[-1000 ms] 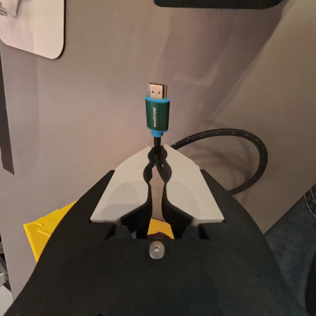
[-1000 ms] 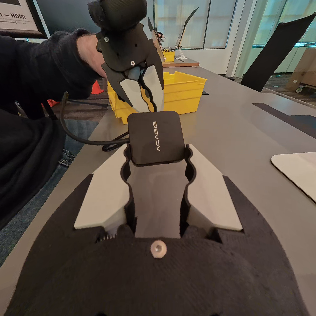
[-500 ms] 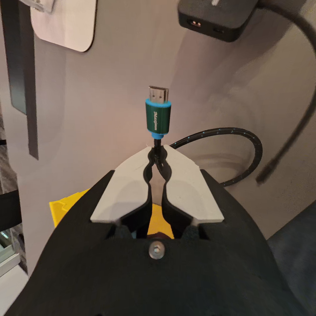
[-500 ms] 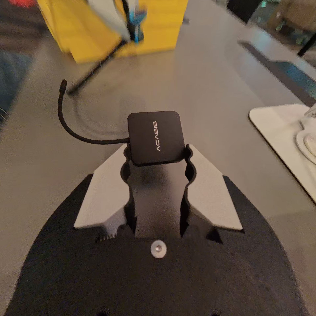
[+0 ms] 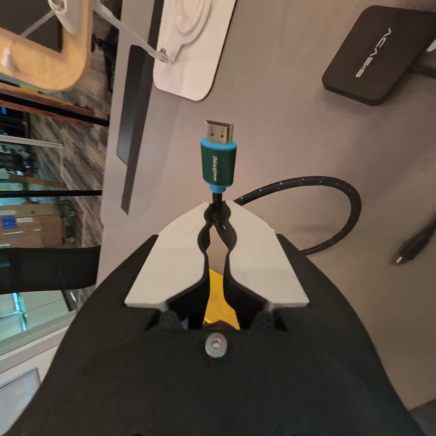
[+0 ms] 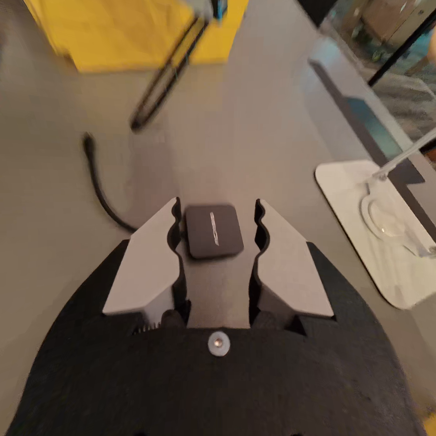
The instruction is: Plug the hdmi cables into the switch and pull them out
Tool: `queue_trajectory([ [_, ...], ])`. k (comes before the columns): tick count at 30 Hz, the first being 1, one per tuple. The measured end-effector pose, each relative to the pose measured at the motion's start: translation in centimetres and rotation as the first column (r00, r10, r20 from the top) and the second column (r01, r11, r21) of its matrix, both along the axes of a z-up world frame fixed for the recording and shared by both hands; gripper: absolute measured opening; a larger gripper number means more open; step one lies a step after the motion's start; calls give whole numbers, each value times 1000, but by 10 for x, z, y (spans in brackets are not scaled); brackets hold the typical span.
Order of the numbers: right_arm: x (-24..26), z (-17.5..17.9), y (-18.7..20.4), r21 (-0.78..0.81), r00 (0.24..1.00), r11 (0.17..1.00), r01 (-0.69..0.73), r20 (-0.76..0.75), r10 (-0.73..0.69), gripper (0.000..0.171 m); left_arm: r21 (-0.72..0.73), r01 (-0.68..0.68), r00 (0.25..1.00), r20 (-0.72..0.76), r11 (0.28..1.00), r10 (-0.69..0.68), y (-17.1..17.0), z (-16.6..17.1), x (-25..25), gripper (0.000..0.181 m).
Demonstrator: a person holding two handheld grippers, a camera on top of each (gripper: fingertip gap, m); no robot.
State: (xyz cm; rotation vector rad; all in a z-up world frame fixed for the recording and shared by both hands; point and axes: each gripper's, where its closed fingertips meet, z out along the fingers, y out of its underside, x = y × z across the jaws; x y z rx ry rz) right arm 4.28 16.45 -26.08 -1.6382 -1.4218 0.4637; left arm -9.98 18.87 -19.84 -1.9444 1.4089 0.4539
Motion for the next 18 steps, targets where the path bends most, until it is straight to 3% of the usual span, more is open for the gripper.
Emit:
queue_trajectory([
  [1, -7, 17, -4, -28, 996, 1000, -12, -88, 9, 54, 29, 5, 1000, -4, 1000, -5, 1, 2, 3, 6],
  [5, -37, 82, -20, -204, 894, 969, -141, -447, 35, 40, 156, 56, 997, -55, 986, -48, 0, 10, 21, 6],
  [9, -58, 93, -22, -253, 873, 951, -176, -487, 32, 38, 239, 115, 987, -135, 964, -84, -5, 11, 38, 6],
  [12, -65, 98, -19, -294, 848, 937, -187, -530, 3, 29, 285, 146, 979, -178, 947, -97, -7, 11, 44, 6],
  [14, -65, 99, -18, -289, 838, 940, -183, -546, -5, 13, 310, 164, 973, -205, 937, -102, -8, 12, 46, 6],
  [18, -58, 101, -14, -269, 824, 950, -162, -566, -20, 10, 328, 189, 966, -230, 925, -116, -9, 12, 51, 6],
])
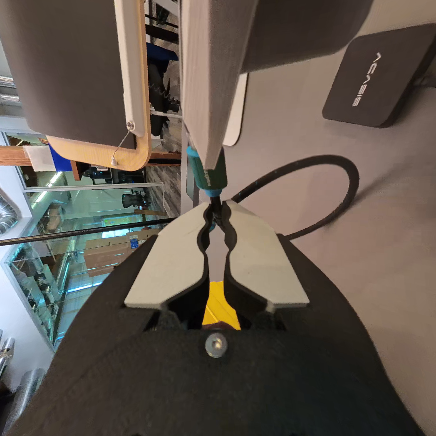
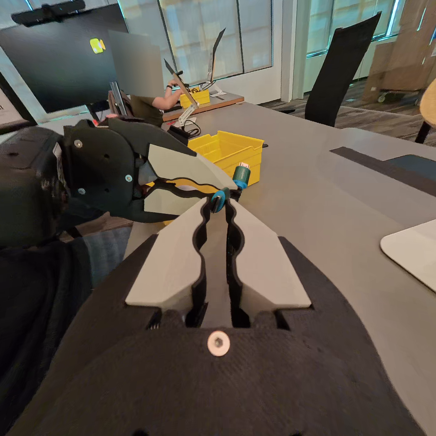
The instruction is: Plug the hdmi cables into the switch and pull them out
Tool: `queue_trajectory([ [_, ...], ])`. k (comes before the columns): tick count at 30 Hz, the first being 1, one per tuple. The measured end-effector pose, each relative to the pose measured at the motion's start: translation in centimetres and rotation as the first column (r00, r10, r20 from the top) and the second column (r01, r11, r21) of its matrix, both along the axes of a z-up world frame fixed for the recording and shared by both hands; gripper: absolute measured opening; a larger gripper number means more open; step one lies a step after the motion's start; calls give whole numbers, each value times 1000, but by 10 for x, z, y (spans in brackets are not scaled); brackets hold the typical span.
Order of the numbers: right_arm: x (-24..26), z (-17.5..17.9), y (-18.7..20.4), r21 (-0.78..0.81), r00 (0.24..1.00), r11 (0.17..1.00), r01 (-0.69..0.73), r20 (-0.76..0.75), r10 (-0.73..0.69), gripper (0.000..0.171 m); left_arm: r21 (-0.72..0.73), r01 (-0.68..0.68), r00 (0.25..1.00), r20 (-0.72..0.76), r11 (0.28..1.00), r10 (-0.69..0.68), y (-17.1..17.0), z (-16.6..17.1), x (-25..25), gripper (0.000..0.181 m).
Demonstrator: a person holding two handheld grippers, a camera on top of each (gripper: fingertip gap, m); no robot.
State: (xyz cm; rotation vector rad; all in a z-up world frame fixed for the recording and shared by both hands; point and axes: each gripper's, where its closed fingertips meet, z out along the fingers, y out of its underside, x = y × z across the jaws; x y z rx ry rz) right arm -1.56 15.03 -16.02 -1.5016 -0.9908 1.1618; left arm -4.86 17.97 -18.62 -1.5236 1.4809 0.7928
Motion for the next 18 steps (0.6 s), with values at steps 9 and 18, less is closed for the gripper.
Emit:
queue_trajectory([
  [9, 6, -6, -3, 282, 988, 959, -20, 155, -25, 9, -261, 83, 990, 129, 962, -50, -15, -8, 3, 26],
  [18, 3, -4, -39, 589, 953, 776, -225, 299, 49, 9, -469, 305, 925, 354, 829, -140, -46, -10, 21, 34],
])
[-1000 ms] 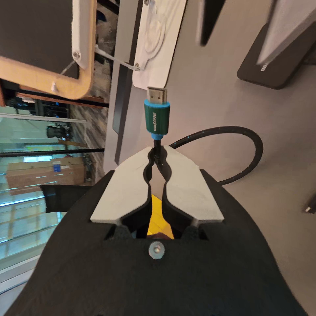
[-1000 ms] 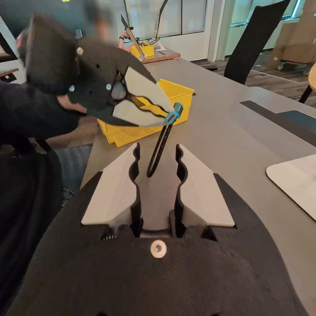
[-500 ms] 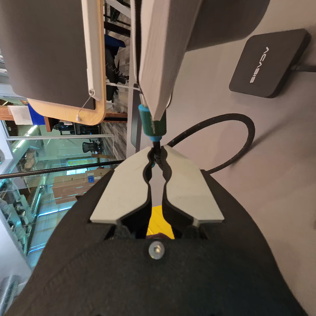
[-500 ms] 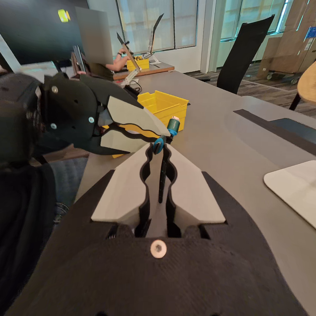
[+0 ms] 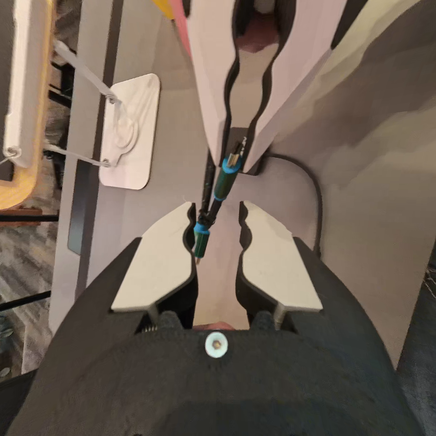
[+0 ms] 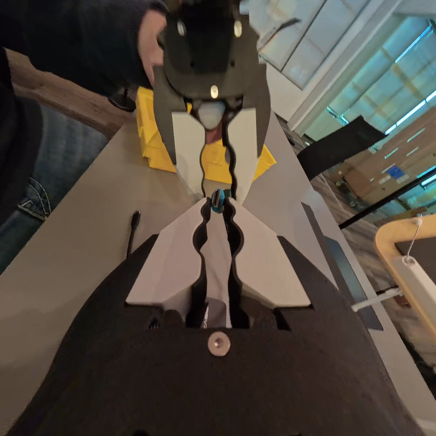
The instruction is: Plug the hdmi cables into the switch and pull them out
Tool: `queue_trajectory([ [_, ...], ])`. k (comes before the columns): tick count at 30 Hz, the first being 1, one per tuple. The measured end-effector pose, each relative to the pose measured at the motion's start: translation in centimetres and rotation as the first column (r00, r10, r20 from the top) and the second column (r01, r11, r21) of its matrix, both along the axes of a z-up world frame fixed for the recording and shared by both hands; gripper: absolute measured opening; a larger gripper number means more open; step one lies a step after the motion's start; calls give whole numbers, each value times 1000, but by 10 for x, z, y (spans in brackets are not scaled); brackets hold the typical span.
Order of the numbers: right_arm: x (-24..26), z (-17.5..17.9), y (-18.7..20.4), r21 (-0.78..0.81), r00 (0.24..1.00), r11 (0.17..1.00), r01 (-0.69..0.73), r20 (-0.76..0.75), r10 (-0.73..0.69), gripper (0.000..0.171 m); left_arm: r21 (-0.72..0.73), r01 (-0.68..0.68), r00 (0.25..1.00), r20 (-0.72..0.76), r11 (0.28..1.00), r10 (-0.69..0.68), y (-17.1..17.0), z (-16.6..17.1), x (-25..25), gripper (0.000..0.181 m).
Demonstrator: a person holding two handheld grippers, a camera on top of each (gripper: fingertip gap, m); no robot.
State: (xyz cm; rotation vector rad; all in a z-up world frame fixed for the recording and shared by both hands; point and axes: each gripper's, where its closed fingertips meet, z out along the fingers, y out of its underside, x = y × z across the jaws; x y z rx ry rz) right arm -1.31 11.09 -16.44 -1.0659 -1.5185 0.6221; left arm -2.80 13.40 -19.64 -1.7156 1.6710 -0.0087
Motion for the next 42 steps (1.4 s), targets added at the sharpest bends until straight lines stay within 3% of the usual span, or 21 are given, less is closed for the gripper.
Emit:
queue_trajectory([
  [4, -1, 6, -10, 4, 998, 999, -53, -33, 53, 9, -9, 41, 999, 3, 999, -40, -5, -10, 5, 7],
  [11, 10, 5, 5, -70, 997, 997, 28, -63, -32, 9, 181, -9, 999, -43, 983, 17, 10, -1, 6, 6],
  [14, 18, 5, 15, -167, 991, 981, 104, -60, -116, 21, 320, -71, 990, -89, 945, 105, 23, 8, 0, 6],
  [17, 20, 8, 14, -334, 986, 937, 101, -89, -138, 36, 466, -90, 976, -137, 880, 172, 32, 18, -5, 6],
  [24, 13, 6, 20, -607, 969, 789, 98, -124, -216, 35, 608, -28, 950, -230, 793, 210, 32, 18, 1, 6],
  [31, 9, 4, 22, -731, 955, 682, 18, -189, -228, 18, 677, -6, 946, -235, 736, 224, 30, 24, 5, 6],
  [42, 16, -3, 30, -576, 949, 812, 91, -198, -247, 13, 618, -25, 956, -214, 786, 199, 30, 13, 10, 6],
])
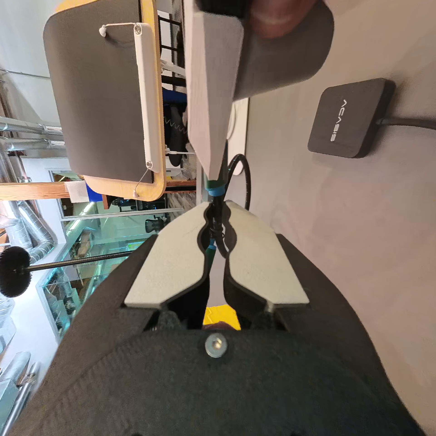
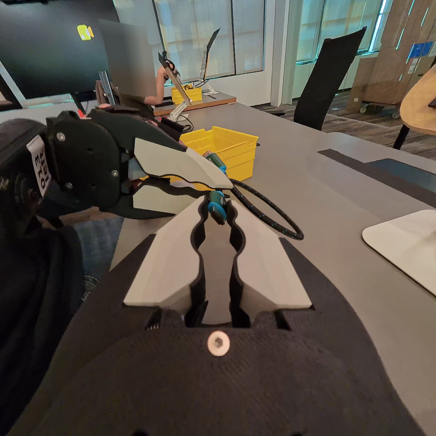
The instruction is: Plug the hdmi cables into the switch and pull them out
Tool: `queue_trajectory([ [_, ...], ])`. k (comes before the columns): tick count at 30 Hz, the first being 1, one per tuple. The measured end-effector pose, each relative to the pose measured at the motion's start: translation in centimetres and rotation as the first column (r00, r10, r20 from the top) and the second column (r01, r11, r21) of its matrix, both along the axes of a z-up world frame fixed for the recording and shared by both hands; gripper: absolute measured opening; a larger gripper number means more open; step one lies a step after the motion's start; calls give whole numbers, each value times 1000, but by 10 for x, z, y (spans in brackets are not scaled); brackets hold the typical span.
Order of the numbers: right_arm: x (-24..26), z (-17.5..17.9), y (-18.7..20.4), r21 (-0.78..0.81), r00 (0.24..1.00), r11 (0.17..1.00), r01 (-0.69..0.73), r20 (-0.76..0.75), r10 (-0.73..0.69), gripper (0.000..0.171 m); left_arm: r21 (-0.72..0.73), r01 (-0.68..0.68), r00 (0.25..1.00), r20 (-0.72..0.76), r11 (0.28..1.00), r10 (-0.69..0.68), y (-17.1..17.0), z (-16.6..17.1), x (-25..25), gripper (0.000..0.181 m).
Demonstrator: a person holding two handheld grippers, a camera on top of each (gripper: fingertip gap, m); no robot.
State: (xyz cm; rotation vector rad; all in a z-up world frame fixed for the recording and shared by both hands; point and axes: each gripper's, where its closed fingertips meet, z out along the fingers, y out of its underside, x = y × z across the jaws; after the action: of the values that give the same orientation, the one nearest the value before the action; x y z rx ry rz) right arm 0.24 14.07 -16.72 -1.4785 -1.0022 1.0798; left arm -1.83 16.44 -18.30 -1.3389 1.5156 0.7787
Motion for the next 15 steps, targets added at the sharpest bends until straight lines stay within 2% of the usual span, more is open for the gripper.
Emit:
queue_trajectory([
  [9, 4, 2, -5, 94, 998, 996, 9, 60, -15, 12, -51, 42, 999, 30, 998, -40, 1, -4, -1, 7],
  [12, 5, 8, -6, 79, 1000, 997, 1, 26, -3, 12, -39, 76, 995, 71, 996, -74, -1, 3, 1, 7],
  [15, 9, 15, -9, 57, 1000, 998, -22, -15, 22, 11, -87, 125, 982, 150, 988, -111, -6, 9, 3, 7],
])
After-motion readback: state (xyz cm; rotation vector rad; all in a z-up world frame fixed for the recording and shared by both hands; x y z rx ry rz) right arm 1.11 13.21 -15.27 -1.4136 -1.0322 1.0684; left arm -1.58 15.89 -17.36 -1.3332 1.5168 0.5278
